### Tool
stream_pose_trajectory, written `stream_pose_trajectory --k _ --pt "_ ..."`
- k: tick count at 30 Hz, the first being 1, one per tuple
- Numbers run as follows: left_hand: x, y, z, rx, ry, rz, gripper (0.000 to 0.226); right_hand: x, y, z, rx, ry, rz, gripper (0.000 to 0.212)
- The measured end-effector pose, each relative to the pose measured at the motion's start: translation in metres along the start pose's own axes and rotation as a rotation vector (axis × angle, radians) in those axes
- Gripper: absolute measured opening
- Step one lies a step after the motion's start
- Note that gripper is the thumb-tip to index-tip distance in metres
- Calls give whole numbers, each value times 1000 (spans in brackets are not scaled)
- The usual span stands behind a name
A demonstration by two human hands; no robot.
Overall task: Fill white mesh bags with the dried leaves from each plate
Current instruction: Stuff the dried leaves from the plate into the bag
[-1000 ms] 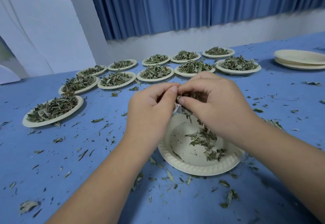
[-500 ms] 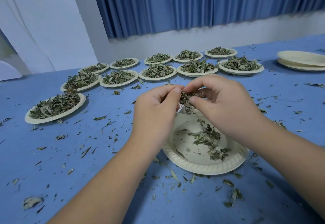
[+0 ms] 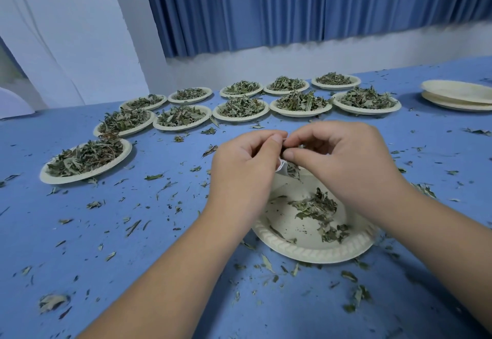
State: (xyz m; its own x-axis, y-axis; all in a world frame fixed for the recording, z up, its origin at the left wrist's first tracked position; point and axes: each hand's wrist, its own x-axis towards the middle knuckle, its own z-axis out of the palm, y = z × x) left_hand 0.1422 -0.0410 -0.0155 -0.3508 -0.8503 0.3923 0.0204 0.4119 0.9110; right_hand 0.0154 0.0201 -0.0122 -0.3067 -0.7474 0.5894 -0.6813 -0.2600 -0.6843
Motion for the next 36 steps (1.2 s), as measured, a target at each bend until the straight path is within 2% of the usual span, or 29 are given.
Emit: stream_pose_trajectory --k 3,6,11,15,22,28,32,36 --pt "2 -1 -1 -7 15 -14 19 0 -2 -2 -37 -62 -13 28" --pt "2 -2 -2 9 12 0 20 -1 0 -1 -5 -55 13 35" --pt "3 -2 -1 20 4 -11 17 -1 2 2 77 -8 73 21" --pt "2 -1 0 31 -2 0 22 -1 -1 3 -119 46 -8 18" --pt "4 0 -5 -18 -8 -7 24 0 -5 4 -67 -58 -82 24" --pt "4 -1 -5 -30 -5 -8 21 4 -4 6 -35 -6 -79 26" --pt "3 0 -5 -12 -13 4 20 14 -1 7 -98 39 -11 22" --pt "3 0 -5 -14 -14 -22 21 30 3 8 23 -89 215 26"
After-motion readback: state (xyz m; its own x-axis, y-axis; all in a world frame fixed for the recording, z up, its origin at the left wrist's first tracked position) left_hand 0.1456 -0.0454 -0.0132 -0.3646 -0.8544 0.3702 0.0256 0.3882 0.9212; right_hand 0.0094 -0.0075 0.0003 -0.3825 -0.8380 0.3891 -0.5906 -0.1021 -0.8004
